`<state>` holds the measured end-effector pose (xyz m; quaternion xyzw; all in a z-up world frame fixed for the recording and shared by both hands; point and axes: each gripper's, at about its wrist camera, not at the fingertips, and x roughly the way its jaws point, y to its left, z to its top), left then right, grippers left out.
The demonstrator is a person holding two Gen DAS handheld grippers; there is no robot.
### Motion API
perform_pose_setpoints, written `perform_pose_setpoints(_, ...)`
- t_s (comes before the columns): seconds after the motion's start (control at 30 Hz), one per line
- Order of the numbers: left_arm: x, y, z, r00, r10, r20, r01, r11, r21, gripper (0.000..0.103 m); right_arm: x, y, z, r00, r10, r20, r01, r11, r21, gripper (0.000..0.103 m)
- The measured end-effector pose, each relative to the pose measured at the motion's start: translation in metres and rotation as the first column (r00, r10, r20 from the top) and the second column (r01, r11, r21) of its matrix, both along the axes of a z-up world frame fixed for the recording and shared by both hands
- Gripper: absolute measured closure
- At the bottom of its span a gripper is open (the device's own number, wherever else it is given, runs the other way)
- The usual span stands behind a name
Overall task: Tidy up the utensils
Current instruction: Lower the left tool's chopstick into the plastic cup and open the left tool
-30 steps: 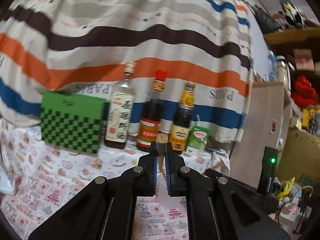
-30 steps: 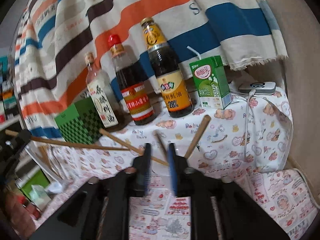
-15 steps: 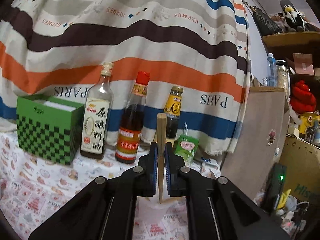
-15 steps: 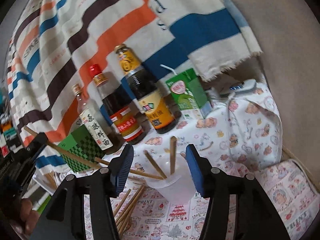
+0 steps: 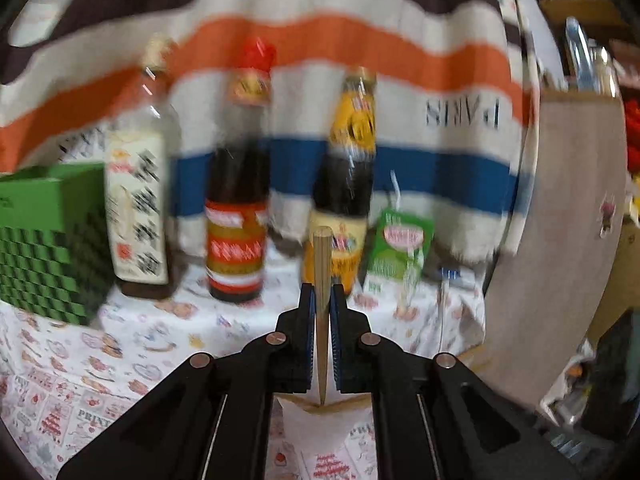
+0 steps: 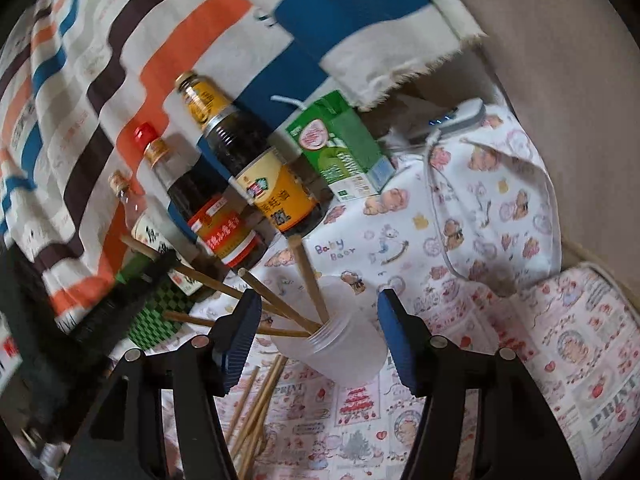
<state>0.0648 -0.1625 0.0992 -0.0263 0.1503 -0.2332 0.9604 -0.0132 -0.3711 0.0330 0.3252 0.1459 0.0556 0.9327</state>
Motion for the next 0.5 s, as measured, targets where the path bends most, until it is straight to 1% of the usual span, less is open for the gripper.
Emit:
perform_pose_setpoints(0.03,0.005,-0.004,-0.005,1.000,0.015,-0.010,-0.014,1.000,0.024,0.096,0.000,-0.003,0.000,1.000,-0.002,0.003,0.002,1.000,0.017,0.040)
perform_pose_setpoints(0.1,0.012,-0.010,-0.012,0.999,0.014,-0.029,-0.013,0.999,0.050,0.096,-0.001,-0.006,0.000,1.000,-0.008,0.007,0.008,1.000,0.021,0.040)
perform_pose_setpoints(0.2,0.019,-0.013,-0.019,0.999,0.017,-0.048,-0.014,0.998,0.065,0.095,0.001,-0.008,-0.001,1.000,-0.022,-0.008,0.022,0.999,0.024,0.040)
perform_pose_setpoints(0.33,0.023,-0.013,-0.021,0.998,0.039,-0.039,-0.035,0.995,0.092,0.094,0.005,-0.009,-0.004,1.000,0.000,-0.023,0.001,0.999,0.035,0.040)
perform_pose_setpoints(0.37,0.023,-0.012,-0.020,0.998,0.046,-0.045,-0.042,0.995,0.096,0.089,0.006,-0.008,-0.003,1.000,0.012,-0.020,-0.011,0.999,0.035,0.040)
perform_pose_setpoints(0.4,0.022,-0.010,-0.018,0.998,0.046,-0.048,-0.042,0.995,0.090,0.079,0.006,-0.007,-0.003,1.000,0.022,-0.015,-0.022,0.999,0.034,0.039)
perform_pose_setpoints(0.43,0.019,-0.007,-0.015,0.998,0.047,-0.042,-0.044,0.996,0.080,0.072,0.005,-0.006,-0.002,0.999,0.033,-0.010,-0.033,0.999,0.030,0.039)
perform_pose_setpoints(0.47,0.013,-0.003,-0.011,0.998,0.056,-0.025,-0.054,0.996,0.072,0.057,0.005,-0.004,-0.001,0.999,0.037,-0.006,-0.037,0.999,0.023,0.038)
perform_pose_setpoints(0.5,0.008,0.000,-0.007,0.998,0.063,-0.009,-0.063,0.995,0.072,0.049,0.005,-0.002,0.000,0.999,0.040,-0.003,-0.040,0.999,0.015,0.038)
